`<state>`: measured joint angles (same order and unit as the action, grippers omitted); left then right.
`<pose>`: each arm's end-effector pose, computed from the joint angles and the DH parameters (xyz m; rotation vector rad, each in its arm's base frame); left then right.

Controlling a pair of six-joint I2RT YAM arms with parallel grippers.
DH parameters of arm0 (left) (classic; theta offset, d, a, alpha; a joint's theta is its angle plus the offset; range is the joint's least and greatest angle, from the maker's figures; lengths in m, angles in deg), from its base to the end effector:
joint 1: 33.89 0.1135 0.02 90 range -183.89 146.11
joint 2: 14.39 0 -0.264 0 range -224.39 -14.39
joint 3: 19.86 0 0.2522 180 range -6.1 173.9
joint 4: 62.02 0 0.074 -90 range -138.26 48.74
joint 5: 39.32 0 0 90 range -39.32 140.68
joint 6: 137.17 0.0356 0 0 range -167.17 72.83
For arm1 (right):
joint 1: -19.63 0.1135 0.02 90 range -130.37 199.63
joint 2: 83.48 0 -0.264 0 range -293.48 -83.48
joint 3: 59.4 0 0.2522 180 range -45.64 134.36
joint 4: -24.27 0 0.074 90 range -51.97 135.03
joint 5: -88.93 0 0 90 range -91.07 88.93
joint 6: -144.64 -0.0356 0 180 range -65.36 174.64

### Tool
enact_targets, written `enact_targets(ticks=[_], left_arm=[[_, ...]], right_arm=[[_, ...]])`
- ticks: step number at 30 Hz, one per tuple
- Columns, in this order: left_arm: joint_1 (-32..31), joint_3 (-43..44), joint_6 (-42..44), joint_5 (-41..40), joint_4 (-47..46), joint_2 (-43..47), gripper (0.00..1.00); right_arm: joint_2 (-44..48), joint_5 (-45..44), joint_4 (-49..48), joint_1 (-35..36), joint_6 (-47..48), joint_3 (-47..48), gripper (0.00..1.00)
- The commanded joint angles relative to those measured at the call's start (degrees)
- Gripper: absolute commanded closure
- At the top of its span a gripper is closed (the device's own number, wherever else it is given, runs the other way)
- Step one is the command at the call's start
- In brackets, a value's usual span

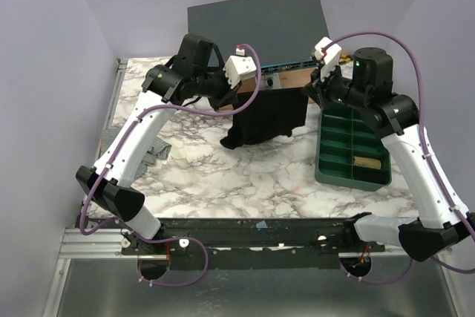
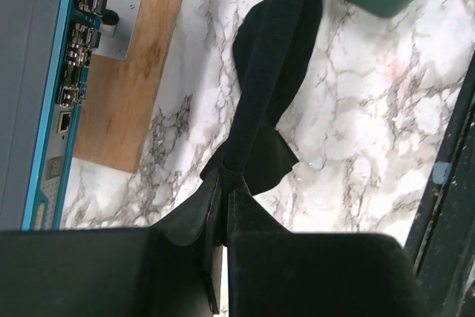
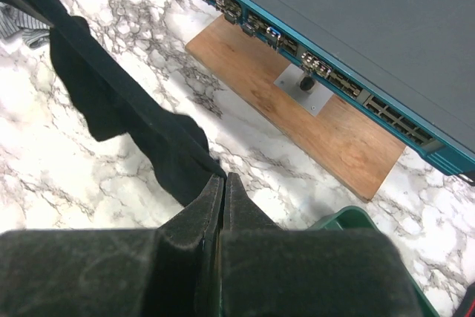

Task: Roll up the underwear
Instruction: Flatten out the underwear at the center of the board.

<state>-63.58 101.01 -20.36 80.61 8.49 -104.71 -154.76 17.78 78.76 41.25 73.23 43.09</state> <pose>0.2684 -0.1735 0.4383 1.2900 1.8179 -0.6170 0.2281 0.1028 0.4517 -0.8748 1.7667 0.3593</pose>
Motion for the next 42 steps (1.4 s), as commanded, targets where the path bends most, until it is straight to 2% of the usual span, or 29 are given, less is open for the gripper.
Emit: enact_targets(ticks=[1,4,17,20,24,28,30,33,36,42], left_arm=[[0.0,-0.2,4.8,-3.1,2.8,0.9,0.96],[0.0,-0.3,6.4,-2.7,3.4,0.6,0.93],[-0.2,2.9,7.4,-2.7,3.8,-0.6,0.92],[-0.1,3.3,7.3,-4.6,2.1,-0.8,0.90],[0.9,6.5,7.1,-6.0,0.6,-2.6,0.80],[2.5,11.7,6.3,-6.2,-0.7,-5.6,0.78],[3.1,11.2,5.8,-6.7,-3.3,-5.6,0.78],[3.1,7.1,6.2,-6.1,-6.9,-3.5,0.79],[2.8,-1.2,6.4,-2.9,-9.6,0.6,0.80],[-1.3,-28.1,9.8,-2.2,-19.4,10.8,0.80]], right_arm=[[2.4,0.3,2.1,-0.4,0.7,2.5,0.99],[3.0,0.3,2.3,-0.4,0.9,2.5,0.99],[2.4,2.5,2.4,-0.4,1.1,2.6,0.99],[0.5,2.8,1.8,-0.4,1.5,3.3,0.99],[-2.9,1.1,-0.2,-0.4,2.8,5.5,0.99],[-6.8,-0.6,-1.4,-0.4,4.4,9.4,0.99],[-8.1,-0.6,-1.8,-0.4,4.6,11.3,0.99],[-8.4,2.1,-1.1,-0.4,4.6,12.6,0.99],[-6.2,8.0,0.6,-0.4,6.4,9.7,0.99],[3.4,21.5,3.5,-0.2,12.9,-10.1,0.99]])
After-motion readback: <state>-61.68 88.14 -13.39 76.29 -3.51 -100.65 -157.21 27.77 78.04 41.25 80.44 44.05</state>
